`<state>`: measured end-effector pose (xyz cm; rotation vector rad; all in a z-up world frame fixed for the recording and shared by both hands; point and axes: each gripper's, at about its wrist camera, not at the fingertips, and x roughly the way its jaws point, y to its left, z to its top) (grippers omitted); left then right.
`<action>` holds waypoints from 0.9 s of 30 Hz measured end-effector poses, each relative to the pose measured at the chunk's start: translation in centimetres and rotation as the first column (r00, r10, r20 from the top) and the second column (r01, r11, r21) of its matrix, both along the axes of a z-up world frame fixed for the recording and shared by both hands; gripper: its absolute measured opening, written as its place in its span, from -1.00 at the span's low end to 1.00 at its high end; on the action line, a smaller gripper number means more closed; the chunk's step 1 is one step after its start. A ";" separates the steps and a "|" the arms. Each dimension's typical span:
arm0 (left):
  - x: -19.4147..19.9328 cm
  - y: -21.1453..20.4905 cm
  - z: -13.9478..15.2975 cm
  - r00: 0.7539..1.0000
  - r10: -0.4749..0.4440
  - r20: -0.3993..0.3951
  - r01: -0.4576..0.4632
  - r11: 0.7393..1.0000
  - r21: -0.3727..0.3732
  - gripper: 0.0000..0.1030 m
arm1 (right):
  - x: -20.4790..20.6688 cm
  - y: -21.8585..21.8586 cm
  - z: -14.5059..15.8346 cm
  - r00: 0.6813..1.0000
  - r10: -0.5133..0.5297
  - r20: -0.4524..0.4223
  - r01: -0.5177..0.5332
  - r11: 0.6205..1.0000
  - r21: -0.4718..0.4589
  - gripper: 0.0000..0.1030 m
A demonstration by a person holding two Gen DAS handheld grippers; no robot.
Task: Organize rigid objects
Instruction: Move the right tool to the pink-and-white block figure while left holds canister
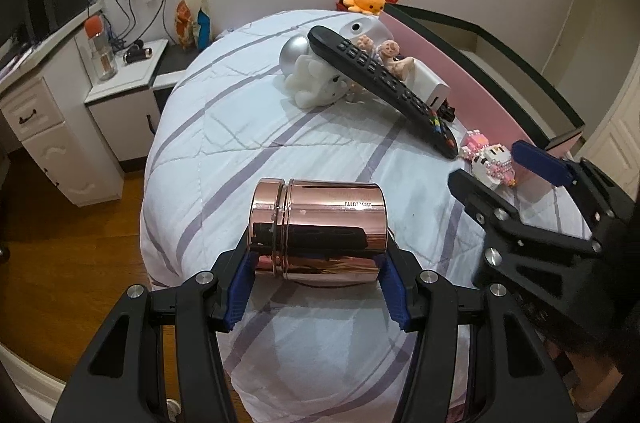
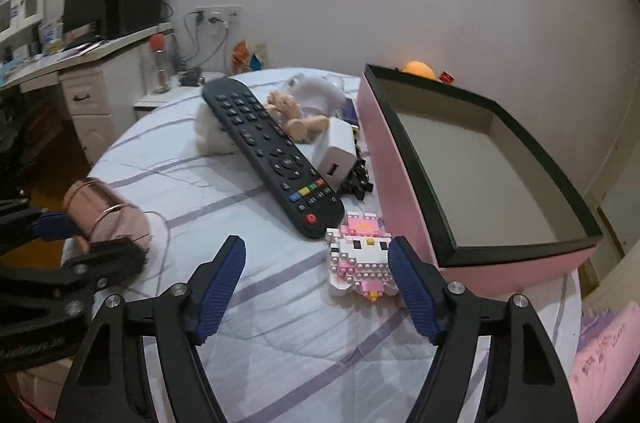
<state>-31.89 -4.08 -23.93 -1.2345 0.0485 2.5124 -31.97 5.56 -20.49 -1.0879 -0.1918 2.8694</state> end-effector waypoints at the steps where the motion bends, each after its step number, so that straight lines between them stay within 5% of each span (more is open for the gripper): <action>1: 0.0 0.0 0.0 1.000 -0.002 -0.001 0.002 1.000 -0.002 0.09 | -0.2 0.1 -0.1 1.000 -0.011 0.000 0.011 1.000 -0.006 0.45; 9: -0.1 0.2 -0.1 1.000 -0.011 -0.003 0.011 1.000 -0.015 0.09 | -1.8 0.4 -0.2 1.000 -0.012 0.023 0.013 0.999 -0.042 0.44; 13: -0.2 0.3 -0.2 1.000 -0.011 -0.001 0.011 1.000 -0.014 0.10 | -1.5 0.6 0.1 1.000 0.022 0.011 -0.021 0.997 -0.069 0.09; 17: -0.2 0.6 -0.4 1.000 -0.012 -0.002 0.012 1.000 -0.029 0.11 | -1.2 1.2 0.2 0.997 0.078 0.019 -0.074 0.985 -0.153 -0.68; 21: -0.1 0.9 -0.4 1.000 -0.014 -0.007 0.013 0.999 -0.040 0.17 | -0.9 1.1 -0.9 0.993 0.104 0.059 -0.091 0.975 -0.201 -0.74; 27: -0.1 0.6 -0.5 1.000 -0.011 -0.009 0.011 1.000 -0.021 0.17 | 0.9 1.3 0.0 0.997 0.082 -0.006 -0.082 0.982 -0.171 -0.58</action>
